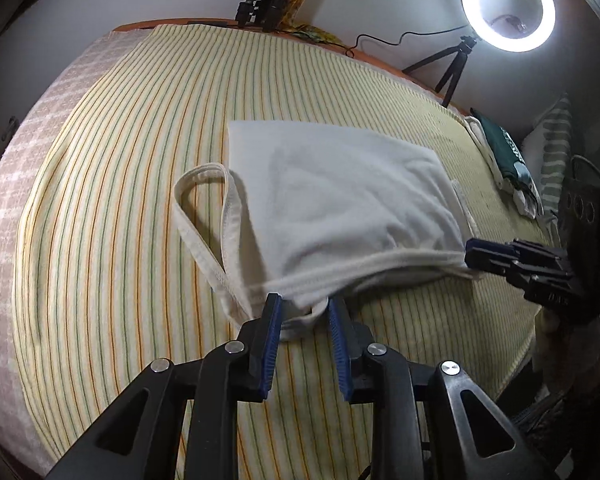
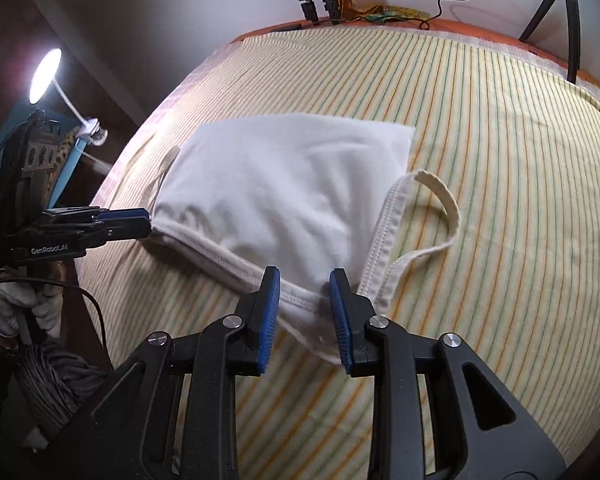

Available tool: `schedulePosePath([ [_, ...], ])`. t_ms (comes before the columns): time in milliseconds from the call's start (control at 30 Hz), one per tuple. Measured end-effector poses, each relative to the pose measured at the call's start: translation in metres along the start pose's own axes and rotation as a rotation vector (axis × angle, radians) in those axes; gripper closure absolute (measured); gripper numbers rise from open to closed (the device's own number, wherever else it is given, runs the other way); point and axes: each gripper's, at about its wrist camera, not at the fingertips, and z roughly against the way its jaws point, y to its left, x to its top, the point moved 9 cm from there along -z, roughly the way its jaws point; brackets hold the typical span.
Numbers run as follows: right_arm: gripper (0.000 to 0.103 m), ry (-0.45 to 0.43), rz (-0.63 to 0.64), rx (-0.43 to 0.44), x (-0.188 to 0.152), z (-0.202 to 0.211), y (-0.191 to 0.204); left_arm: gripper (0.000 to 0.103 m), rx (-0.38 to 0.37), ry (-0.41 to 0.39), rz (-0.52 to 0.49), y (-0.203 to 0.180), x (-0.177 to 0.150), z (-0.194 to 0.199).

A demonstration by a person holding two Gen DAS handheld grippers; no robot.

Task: Fold small clothes
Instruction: 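Open both grippers and release the straps onto the folded tank top, then move both grippers to the folded edge of the tank top and pinch it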

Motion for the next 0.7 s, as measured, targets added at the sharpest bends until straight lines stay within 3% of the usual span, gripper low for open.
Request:
schedulePosePath([
  [167,0.076,0.058,0.087,-0.026,-0.027,0.008,0.002,0.081,-0.004,0.005,-0.041,-0.006,-0.03,0.011],
  [300,0.076,0.07,0.09,0.014,-0.036,0.023,0.005,0.08,-0.073,-0.077,-0.02,-0.015,-0.021,0.039],
  [467,0.064,-0.101,-0.013,0.127,-0.004,0.057,0.0,0.07,-0.11,-0.212,0.056,-0.012,0.023,0.058],
  [567,0.064,-0.155,-0.068,0.166,0.012,0.057,-0.005,0.071,-0.093,-0.202,0.058,-0.011,0.042,0.043],
  [700,0.065,-0.101,-0.058,0.093,0.015,0.029,-0.008,0.072,-0.078,-0.122,0.049,-0.013,0.041,0.009],
])
